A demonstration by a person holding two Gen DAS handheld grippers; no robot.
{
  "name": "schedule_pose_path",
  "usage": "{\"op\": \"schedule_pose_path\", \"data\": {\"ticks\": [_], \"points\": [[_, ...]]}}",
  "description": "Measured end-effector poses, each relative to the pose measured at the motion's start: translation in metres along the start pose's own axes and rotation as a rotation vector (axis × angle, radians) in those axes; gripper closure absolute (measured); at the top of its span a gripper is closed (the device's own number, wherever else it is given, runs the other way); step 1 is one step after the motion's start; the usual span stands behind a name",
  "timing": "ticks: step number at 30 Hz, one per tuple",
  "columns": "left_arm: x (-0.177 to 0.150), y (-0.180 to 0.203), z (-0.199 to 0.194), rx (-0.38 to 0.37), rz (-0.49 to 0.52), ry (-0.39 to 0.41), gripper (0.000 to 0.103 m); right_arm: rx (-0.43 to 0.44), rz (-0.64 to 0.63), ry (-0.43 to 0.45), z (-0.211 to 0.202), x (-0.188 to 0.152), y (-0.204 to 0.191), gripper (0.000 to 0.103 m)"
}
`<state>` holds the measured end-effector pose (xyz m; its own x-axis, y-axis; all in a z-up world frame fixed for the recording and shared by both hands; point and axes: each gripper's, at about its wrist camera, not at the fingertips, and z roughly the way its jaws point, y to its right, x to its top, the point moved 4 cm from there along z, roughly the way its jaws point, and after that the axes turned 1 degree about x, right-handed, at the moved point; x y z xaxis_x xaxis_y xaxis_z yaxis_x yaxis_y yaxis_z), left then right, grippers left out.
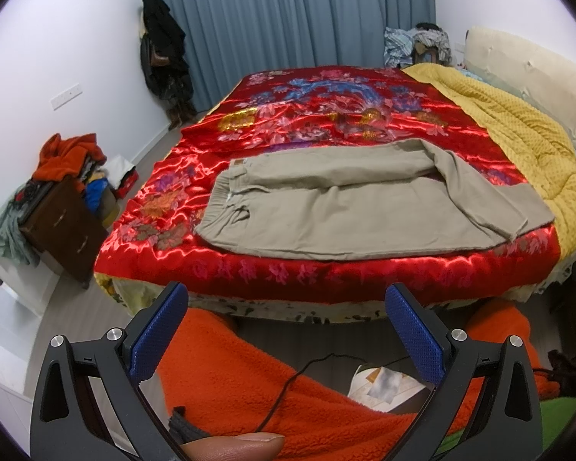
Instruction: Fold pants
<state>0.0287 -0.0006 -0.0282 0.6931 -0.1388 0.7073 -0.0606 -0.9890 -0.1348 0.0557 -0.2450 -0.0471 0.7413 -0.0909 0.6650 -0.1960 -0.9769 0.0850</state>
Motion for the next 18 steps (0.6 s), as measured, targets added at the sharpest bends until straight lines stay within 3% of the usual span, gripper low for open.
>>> {"op": "schedule_pose_path", "data": {"ticks": [18], "points": [[0.0011, -0.0015, -0.0010, 0.003, 0.002, -0.003, 0.001, -0.018, -0.006, -0.004, 0.0009, -0.0026, 0.0028, 0.000]]}}
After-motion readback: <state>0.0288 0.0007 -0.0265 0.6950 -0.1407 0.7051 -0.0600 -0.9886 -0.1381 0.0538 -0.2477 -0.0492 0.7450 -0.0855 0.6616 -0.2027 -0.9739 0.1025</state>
